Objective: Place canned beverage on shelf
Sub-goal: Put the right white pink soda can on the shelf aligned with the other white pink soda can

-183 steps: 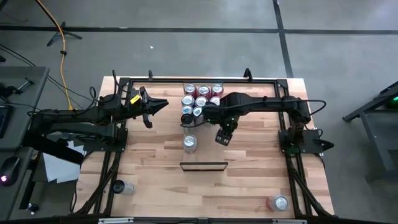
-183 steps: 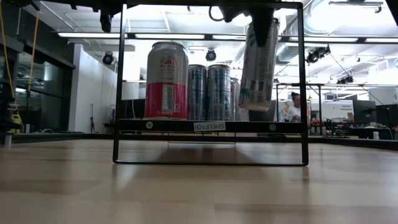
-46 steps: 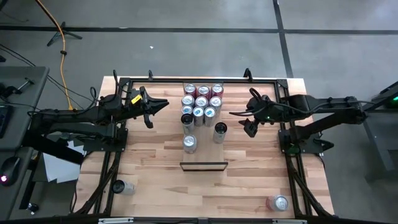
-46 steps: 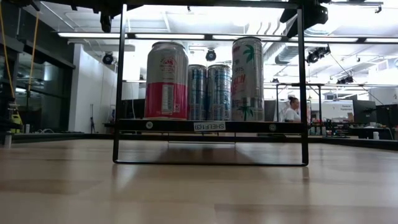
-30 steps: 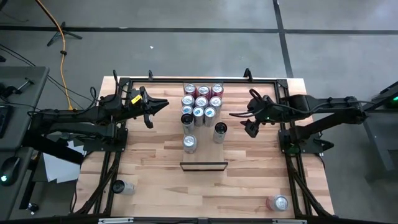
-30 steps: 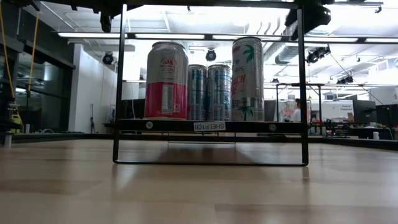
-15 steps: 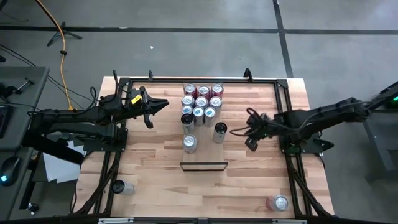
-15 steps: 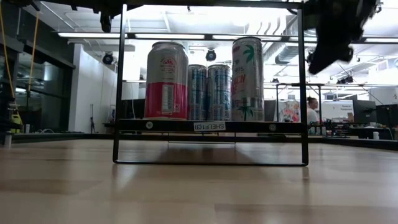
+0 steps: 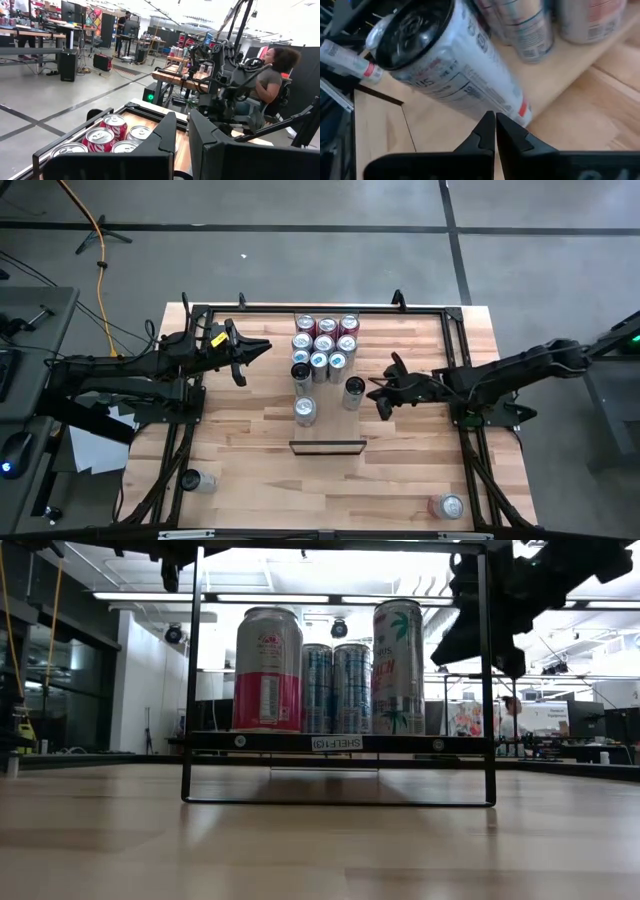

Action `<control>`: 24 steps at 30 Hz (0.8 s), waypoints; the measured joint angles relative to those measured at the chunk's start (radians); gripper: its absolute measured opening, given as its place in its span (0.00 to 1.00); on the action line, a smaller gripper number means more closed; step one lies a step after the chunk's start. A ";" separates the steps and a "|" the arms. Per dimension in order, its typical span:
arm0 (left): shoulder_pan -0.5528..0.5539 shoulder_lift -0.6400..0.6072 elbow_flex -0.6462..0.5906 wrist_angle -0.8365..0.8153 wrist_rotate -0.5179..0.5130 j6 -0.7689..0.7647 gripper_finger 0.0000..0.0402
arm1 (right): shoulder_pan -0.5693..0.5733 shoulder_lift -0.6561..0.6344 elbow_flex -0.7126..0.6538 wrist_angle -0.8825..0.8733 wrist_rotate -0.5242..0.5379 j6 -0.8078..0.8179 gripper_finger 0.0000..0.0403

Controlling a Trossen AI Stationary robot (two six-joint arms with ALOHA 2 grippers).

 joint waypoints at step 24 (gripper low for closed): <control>0.000 0.000 0.000 0.002 0.000 -0.019 0.00 | -0.008 0.332 0.109 0.212 -0.020 -0.014 0.00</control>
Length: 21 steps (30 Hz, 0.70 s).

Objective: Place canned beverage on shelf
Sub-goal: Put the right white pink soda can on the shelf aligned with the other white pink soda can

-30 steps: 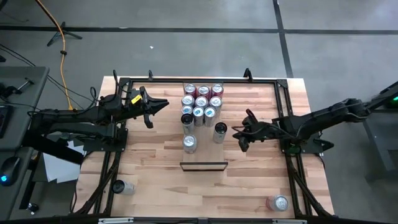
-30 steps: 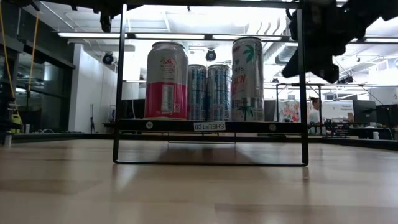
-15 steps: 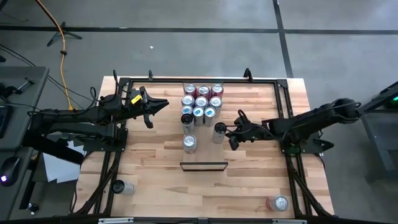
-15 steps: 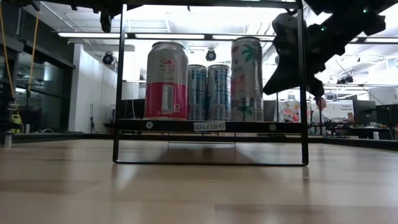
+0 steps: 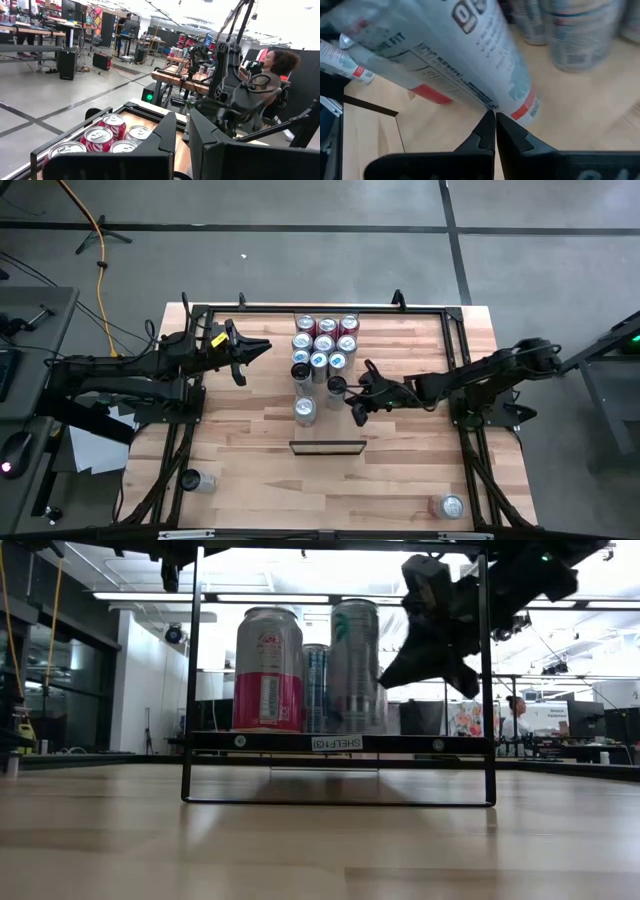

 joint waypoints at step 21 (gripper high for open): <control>0.000 0.000 0.000 -0.002 0.000 -0.069 0.00 | -0.069 0.102 0.102 0.025 -0.004 -0.123 0.00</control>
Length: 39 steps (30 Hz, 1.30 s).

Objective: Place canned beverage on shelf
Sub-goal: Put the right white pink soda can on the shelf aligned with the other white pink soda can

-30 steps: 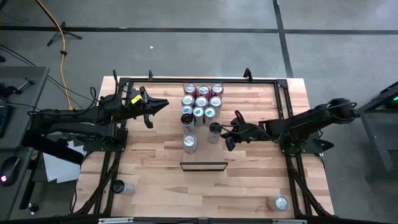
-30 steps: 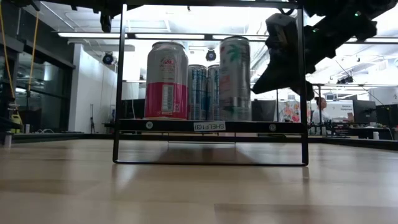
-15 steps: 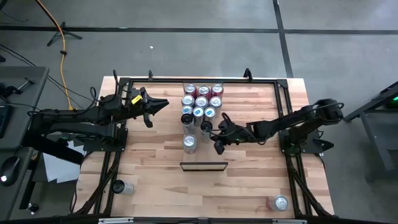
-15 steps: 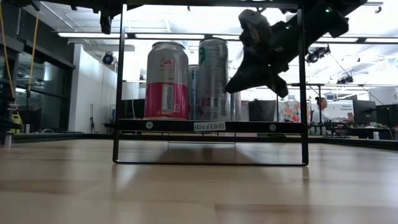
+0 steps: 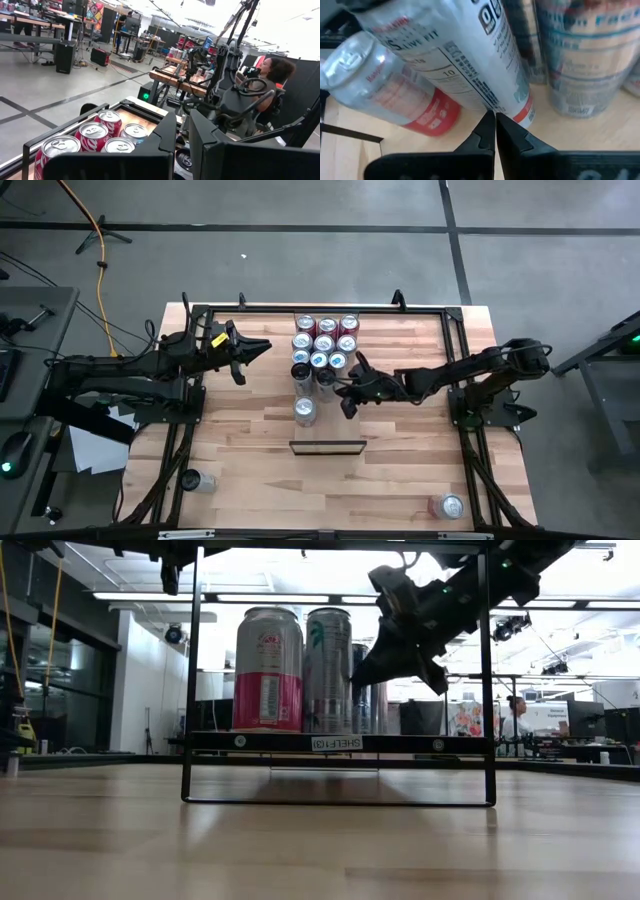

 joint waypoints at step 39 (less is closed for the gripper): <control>-0.001 0.065 0.000 0.035 0.011 -0.052 0.00 | -0.025 -0.001 -0.001 0.128 -0.025 -0.073 0.00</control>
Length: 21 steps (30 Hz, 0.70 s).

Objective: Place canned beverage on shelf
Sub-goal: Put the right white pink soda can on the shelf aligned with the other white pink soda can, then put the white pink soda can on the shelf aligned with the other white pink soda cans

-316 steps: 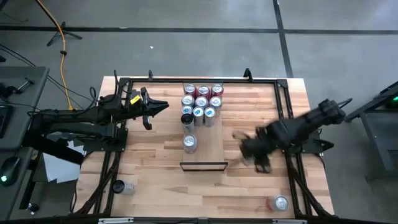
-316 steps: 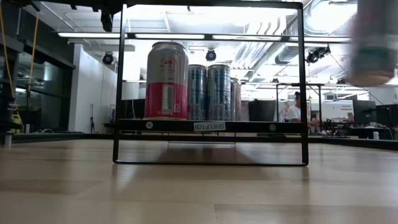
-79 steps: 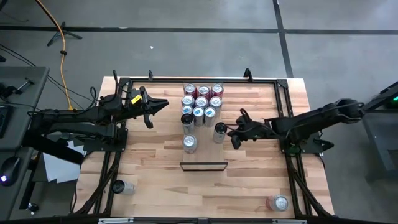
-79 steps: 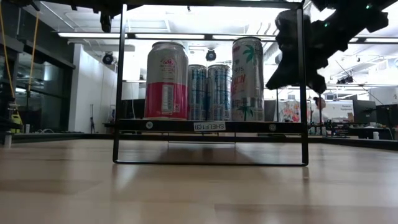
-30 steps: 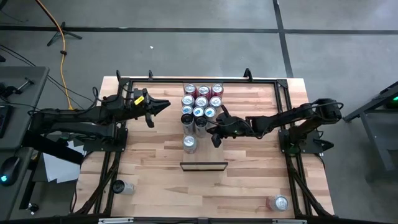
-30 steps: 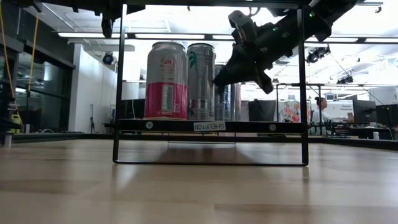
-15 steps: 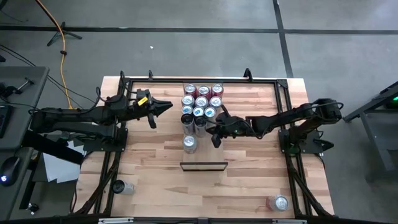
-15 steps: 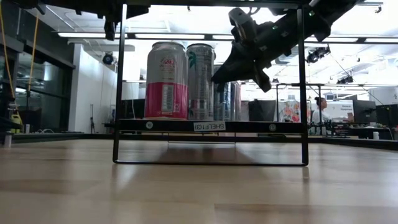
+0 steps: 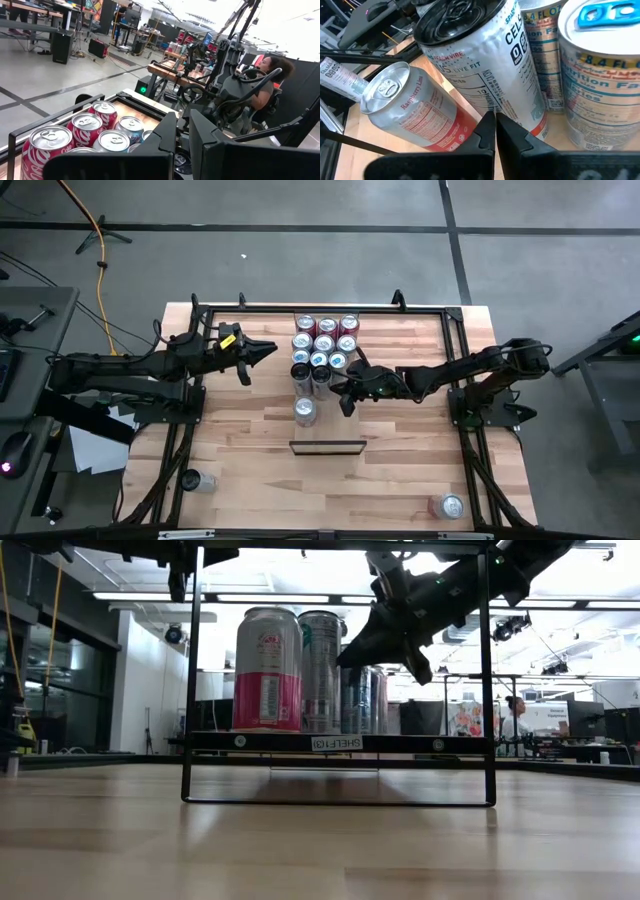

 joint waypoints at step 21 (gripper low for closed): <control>0.000 -0.280 0.000 -0.162 0.059 0.034 0.00 | -0.014 -0.534 -0.001 -0.236 0.101 -0.162 0.00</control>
